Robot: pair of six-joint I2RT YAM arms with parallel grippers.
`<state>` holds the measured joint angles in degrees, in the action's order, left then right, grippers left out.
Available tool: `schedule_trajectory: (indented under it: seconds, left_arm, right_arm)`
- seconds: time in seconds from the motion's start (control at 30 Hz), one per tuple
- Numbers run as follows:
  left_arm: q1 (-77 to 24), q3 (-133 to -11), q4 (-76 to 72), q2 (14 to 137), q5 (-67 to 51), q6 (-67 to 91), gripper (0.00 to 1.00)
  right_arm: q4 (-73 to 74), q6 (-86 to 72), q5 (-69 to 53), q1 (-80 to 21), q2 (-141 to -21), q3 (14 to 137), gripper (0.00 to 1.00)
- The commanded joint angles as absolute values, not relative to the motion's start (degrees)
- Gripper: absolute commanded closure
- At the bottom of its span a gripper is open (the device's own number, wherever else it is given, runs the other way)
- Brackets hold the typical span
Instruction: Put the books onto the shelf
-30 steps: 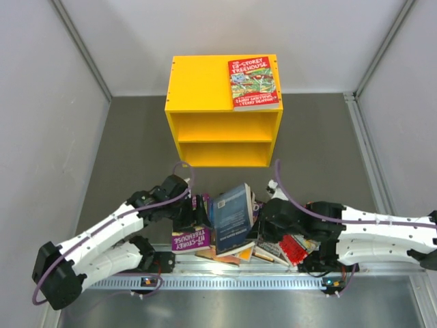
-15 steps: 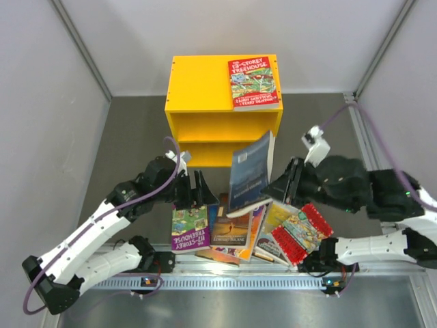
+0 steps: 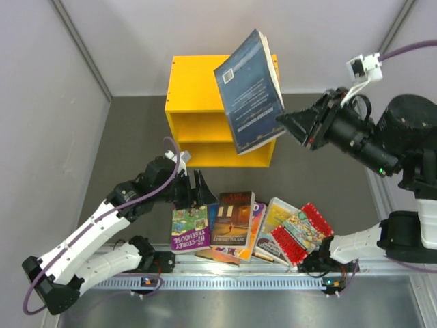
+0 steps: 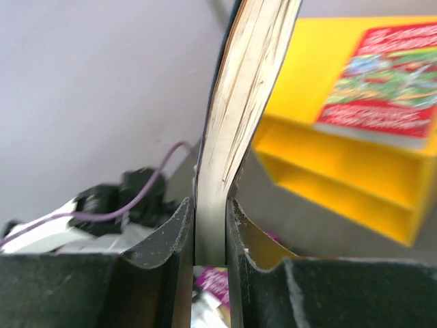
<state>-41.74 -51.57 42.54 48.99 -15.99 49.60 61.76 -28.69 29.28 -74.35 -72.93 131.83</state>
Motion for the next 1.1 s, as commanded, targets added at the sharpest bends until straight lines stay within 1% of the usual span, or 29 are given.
schedule_trajectory:
  seconds: [0.0,0.03,0.1,0.13,0.17,0.27,0.33,0.43,0.6,0.67,0.7,0.83,1.0,1.07]
  left_arm:
    - [-41.9,-52.3,41.9,50.3,-16.3,49.7,0.18]
    - [-41.9,-53.0,42.5,50.4,-16.0,49.4,0.18]
    - [-41.9,-54.3,43.3,52.2,-15.5,48.3,0.18]
    - [-41.8,-56.0,44.3,52.7,-15.2,47.1,0.18]
    - [-41.9,-56.9,44.8,53.3,-14.9,46.6,0.18]
    - [-41.9,-60.2,47.5,54.9,-12.8,44.5,0.18]
    - [-41.8,-62.3,48.8,55.9,-10.8,43.6,0.18]
    - [-41.8,-64.6,50.9,56.6,-8.9,42.2,0.18]
    - [-41.7,-67.0,53.9,57.7,-4.9,40.5,0.18]
    - [-41.8,-67.3,54.3,57.8,-4.3,40.3,0.18]
    - [-41.7,-67.5,54.7,57.9,-3.8,40.2,0.18]
    - [-41.4,-67.8,54.6,58.6,-3.6,39.6,0.17]
    - [-41.2,-67.9,54.0,61.7,-5.6,38.1,0.18]
    - [-41.1,-68.0,54.0,62.1,-5.5,38.1,0.19]
  right_arm:
    - [52.5,-20.8,23.5,-59.0,-74.8,134.2,1.0]
    - [52.5,-21.7,12.3,-53.9,-75.6,134.1,1.0]
    - [52.6,-22.5,5.6,-43.4,-78.6,134.3,1.0]
    - [52.1,-22.5,0.3,-40.5,-79.4,134.6,1.0]
    - [51.6,-22.5,-3.2,-35.6,-80.6,135.0,1.0]
    - [47.9,-23.5,-13.1,-28.2,-84.8,136.6,1.0]
    - [43.9,-25.8,-18.3,-25.9,-87.6,136.8,1.0]
    - [39.1,-28.5,-21.2,-23.8,-90.4,136.8,1.0]
    - [35.3,-31.6,-21.3,-21.3,-90.7,135.6,1.0]
    - [34.2,-31.9,-19.5,-20.6,-89.8,133.7,1.0]
    - [33.5,-32.1,-18.0,-20.3,-88.3,132.5,1.0]
    - [26.4,-34.5,-10.9,-19.7,-85.2,120.9,1.0]
    - [22.3,-39.7,-2.2,-20.3,-86.1,115.8,1.0]
    - [21.9,-40.3,4.3,-22.1,-86.2,113.6,1.0]
